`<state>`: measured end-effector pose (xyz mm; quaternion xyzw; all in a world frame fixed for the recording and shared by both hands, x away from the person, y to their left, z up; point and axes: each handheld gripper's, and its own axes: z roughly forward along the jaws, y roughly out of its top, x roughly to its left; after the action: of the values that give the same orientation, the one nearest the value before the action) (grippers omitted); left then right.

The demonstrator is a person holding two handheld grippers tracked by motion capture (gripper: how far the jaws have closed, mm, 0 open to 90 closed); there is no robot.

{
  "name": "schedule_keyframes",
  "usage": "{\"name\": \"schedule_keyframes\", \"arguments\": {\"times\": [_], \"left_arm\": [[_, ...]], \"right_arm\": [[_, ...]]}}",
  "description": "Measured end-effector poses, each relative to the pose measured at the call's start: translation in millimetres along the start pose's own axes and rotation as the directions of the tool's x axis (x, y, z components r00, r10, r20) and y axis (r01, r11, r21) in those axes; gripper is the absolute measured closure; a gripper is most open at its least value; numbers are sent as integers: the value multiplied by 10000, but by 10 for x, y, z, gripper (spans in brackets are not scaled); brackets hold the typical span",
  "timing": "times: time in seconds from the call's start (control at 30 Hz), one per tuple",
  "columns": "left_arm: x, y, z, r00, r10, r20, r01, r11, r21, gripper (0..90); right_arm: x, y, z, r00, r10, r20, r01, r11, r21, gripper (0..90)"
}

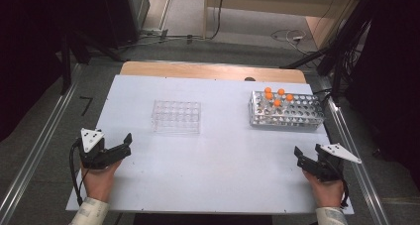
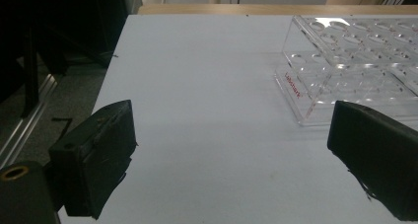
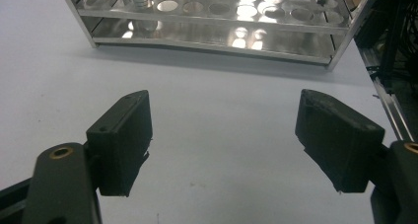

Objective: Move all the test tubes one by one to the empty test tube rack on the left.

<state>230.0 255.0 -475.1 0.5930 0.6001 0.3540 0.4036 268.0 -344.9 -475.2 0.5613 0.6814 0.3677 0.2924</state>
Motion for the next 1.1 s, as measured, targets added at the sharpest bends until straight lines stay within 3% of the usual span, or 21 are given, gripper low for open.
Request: {"name": "schedule_keyframes", "arguments": {"times": [0.33, 0.7, 1.1], "left_arm": [[-11, -7, 8, 9999, -74, 120, 74, 10000, 23, 48], [-12, -3, 0, 9999, -84, 102, 85, 9999, -80, 48], [-31, 0, 4, 9999, -15, 155, 16, 10000, -72, 48]], "right_arm": [[28, 50, 3, 9999, -86, -109, 84, 9999, -149, 205], [171, 174, 73, 9983, -401, -413, 389, 9988, -296, 214], [227, 353, 134, 9984, -155, -550, 119, 9978, -650, 192]]}}
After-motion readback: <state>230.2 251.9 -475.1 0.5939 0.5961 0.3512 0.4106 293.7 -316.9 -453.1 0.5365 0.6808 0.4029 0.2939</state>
